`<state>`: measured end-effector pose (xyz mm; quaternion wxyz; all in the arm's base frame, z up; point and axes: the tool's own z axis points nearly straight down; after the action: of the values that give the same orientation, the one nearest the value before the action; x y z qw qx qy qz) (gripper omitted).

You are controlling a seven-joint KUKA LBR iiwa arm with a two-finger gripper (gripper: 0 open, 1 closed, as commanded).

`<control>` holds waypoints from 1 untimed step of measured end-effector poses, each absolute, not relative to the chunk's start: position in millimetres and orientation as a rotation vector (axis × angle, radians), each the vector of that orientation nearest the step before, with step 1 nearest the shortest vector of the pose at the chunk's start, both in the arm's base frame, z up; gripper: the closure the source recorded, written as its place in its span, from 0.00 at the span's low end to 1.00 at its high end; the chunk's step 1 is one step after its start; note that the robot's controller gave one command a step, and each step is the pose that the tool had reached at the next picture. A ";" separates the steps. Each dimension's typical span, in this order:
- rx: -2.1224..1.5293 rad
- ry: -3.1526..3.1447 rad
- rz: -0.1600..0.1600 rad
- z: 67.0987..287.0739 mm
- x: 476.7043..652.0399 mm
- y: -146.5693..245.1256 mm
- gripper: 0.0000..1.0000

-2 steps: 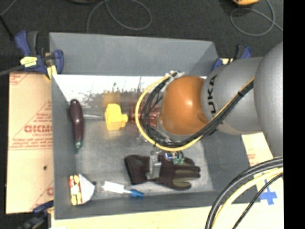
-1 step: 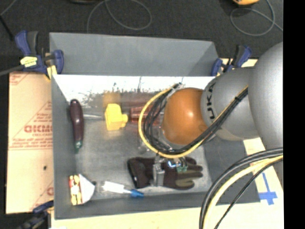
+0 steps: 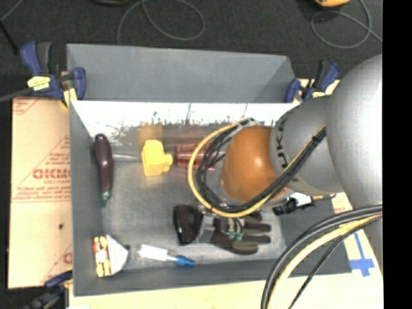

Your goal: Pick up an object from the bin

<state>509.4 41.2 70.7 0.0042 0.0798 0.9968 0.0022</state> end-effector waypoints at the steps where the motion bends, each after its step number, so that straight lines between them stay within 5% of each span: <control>1: 0.251 3.123 0.007 70.7 509.4 41.3 1.00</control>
Offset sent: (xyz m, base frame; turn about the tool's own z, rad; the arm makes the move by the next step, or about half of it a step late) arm -0.0001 0.0002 0.0242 0.0000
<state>509.4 41.3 70.7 0.0042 0.0800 0.9968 0.0023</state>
